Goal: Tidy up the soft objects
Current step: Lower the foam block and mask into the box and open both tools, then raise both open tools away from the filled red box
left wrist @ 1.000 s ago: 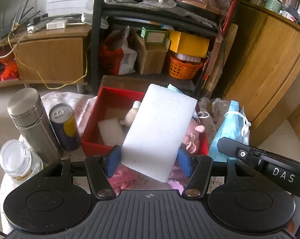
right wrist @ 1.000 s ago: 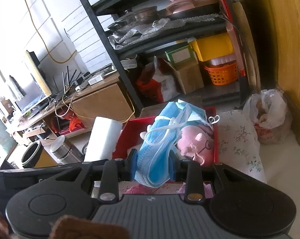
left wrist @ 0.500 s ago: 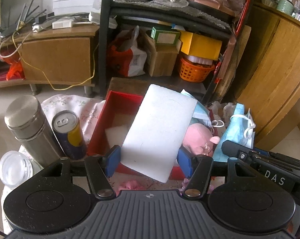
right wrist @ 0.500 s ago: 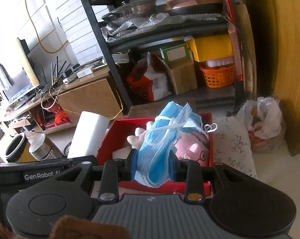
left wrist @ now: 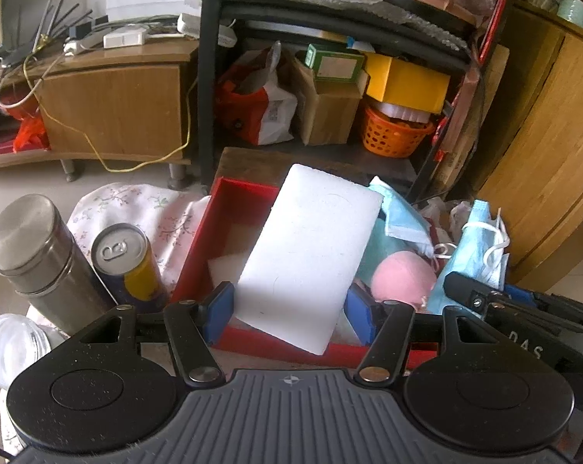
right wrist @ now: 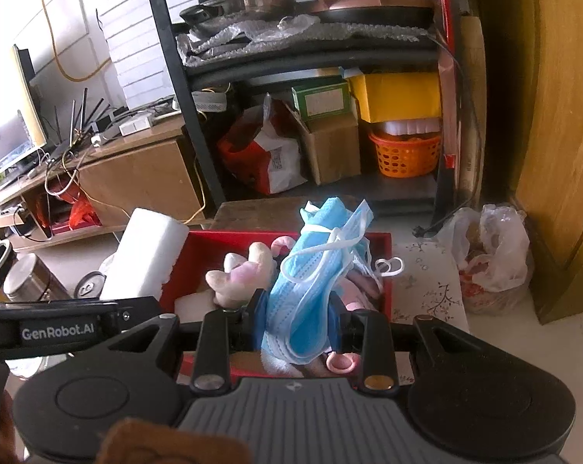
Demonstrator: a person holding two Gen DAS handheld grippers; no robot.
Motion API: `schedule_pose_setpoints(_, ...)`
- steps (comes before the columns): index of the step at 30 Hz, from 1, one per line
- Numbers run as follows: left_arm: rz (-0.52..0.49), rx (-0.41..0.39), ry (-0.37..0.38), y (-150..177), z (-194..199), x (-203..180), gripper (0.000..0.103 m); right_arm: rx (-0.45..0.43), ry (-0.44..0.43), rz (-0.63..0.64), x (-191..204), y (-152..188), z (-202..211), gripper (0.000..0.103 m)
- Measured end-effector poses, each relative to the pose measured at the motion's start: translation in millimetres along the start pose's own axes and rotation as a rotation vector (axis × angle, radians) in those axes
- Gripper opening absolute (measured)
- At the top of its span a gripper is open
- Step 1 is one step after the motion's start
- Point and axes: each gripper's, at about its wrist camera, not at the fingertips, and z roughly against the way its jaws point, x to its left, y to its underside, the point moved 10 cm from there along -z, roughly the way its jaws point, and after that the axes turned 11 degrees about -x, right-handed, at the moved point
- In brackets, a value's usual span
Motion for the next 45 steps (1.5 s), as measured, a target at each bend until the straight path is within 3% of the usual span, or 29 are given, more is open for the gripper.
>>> schedule_pose_setpoints(28,0.025,0.046,-0.088,-10.1,-66.2,24.4,0.064,0.042,0.037,0.059,2.3,-1.5,-59.1,0.004)
schedule_pose_setpoints(38,0.02,0.063,-0.099,-7.5,-73.1,27.0,0.068,0.05,0.035,0.045,1.7,-0.8,-70.1,0.005)
schedule_pose_setpoints(40,0.016,0.065,-0.094,-8.1,-71.8,24.7,0.077,0.056,0.036,0.037,2.4,-0.8,-70.5,0.012)
schedule_pose_setpoints(42,0.012,0.057,-0.092,-9.9,-67.4,23.8,0.081,0.055,0.035,0.031,2.7,-1.8,-68.8,0.037)
schedule_pose_setpoints(45,0.01,0.044,-0.09,-12.8,-58.5,23.6,0.081,0.026,0.047,0.035,4.2,-8.2,-60.8,0.045)
